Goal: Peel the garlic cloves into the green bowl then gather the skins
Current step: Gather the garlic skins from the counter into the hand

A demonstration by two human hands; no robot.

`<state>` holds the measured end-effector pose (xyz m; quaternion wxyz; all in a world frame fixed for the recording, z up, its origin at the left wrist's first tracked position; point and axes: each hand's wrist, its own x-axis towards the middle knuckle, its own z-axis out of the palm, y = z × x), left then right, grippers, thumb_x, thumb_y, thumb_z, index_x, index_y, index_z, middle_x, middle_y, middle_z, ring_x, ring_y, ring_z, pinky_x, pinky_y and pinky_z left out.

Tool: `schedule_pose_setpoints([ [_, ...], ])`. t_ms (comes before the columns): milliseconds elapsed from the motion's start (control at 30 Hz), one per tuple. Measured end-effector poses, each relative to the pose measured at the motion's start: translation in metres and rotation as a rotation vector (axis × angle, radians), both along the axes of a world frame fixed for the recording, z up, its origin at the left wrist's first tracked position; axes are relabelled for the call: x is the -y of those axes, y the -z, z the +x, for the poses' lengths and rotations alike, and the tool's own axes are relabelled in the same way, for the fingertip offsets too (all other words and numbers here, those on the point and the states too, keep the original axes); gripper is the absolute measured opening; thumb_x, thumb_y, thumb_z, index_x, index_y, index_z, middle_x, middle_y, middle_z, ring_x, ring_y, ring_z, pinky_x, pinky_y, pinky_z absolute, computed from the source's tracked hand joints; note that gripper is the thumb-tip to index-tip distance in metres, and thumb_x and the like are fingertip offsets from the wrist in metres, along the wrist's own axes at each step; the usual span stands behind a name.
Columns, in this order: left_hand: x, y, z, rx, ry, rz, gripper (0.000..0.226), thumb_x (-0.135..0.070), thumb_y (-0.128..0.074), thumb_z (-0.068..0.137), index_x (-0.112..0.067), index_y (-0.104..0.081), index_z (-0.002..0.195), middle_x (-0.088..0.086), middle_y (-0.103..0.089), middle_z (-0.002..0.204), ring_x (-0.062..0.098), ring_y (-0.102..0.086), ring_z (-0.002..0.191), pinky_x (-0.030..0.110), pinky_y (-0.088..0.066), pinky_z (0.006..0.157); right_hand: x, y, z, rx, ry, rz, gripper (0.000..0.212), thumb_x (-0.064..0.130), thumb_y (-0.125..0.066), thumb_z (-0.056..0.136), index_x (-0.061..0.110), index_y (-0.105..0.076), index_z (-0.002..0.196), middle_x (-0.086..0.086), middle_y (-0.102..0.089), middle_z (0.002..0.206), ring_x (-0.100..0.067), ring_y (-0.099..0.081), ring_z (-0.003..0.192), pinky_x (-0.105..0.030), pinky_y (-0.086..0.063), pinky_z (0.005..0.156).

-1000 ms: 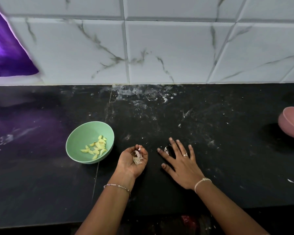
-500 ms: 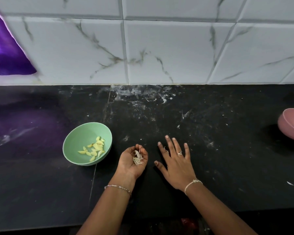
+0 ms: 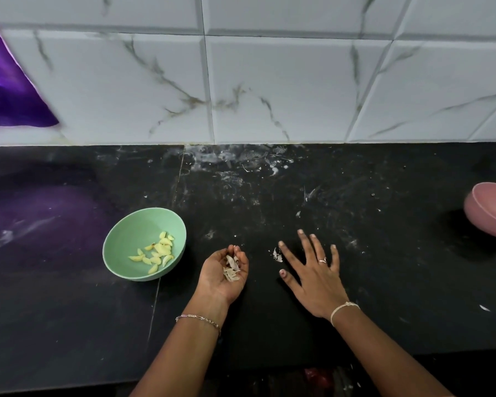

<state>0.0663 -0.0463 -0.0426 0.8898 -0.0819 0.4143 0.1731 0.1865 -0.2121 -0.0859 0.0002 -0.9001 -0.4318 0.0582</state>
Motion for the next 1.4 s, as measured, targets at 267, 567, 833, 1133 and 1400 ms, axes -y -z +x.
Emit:
schedule_pose_setpoints([
  [267, -0.003, 0.004, -0.006, 0.003, -0.020, -0.003, 0.025, -0.012, -0.042, 0.098, -0.005, -0.057, 0.079, 0.006, -0.059, 0.063, 0.012, -0.056, 0.064, 0.022, -0.052, 0.044, 0.002, 0.013, -0.040, 0.047, 0.219, 0.022, 0.096, 0.072, 0.000, 0.092, -0.001, -0.027, 0.148, -0.010, -0.012, 0.162, -0.023, -0.005, 0.149, -0.053, 0.001, 0.116],
  [567, 0.000, 0.003, -0.005, 0.000, 0.004, 0.030, 0.026, -0.013, -0.040, 0.099, -0.004, -0.055, 0.079, 0.007, -0.058, 0.059, 0.013, -0.054, 0.062, 0.021, -0.052, 0.044, -0.033, 0.013, -0.044, 0.026, 0.104, 0.046, 0.089, 0.069, -0.003, 0.093, 0.006, -0.027, 0.151, -0.007, -0.009, 0.163, -0.023, -0.006, 0.150, -0.052, 0.006, 0.117],
  [833, -0.004, 0.002, -0.012, -0.024, -0.008, 0.035, 0.027, -0.014, -0.040, 0.099, -0.004, -0.057, 0.080, 0.007, -0.059, 0.064, 0.013, -0.054, 0.064, 0.022, -0.053, 0.044, -0.015, 0.007, -0.002, -0.011, 0.088, 0.037, 0.097, 0.076, 0.026, 0.073, 0.034, -0.003, 0.155, 0.000, 0.018, 0.162, -0.021, 0.017, 0.148, -0.055, 0.015, 0.113],
  [1133, -0.004, 0.003, -0.012, -0.012, 0.008, 0.046, 0.027, -0.015, -0.041, 0.099, -0.005, -0.057, 0.079, 0.005, -0.057, 0.072, 0.013, -0.054, 0.067, 0.023, -0.054, 0.046, -0.009, 0.003, -0.002, -0.045, -0.029, 0.028, 0.077, 0.076, 0.024, 0.075, 0.054, 0.009, 0.147, 0.003, 0.022, 0.160, -0.022, 0.016, 0.149, -0.052, 0.015, 0.112],
  [1400, -0.005, 0.007, -0.014, 0.001, 0.015, 0.047, 0.026, -0.015, -0.041, 0.099, -0.005, -0.057, 0.080, 0.005, -0.057, 0.073, 0.013, -0.054, 0.068, 0.023, -0.054, 0.047, -0.018, 0.004, 0.004, -0.095, 0.001, 0.062, 0.076, 0.075, 0.017, 0.078, 0.055, -0.004, 0.148, 0.003, 0.016, 0.162, -0.021, 0.013, 0.149, -0.055, 0.009, 0.114],
])
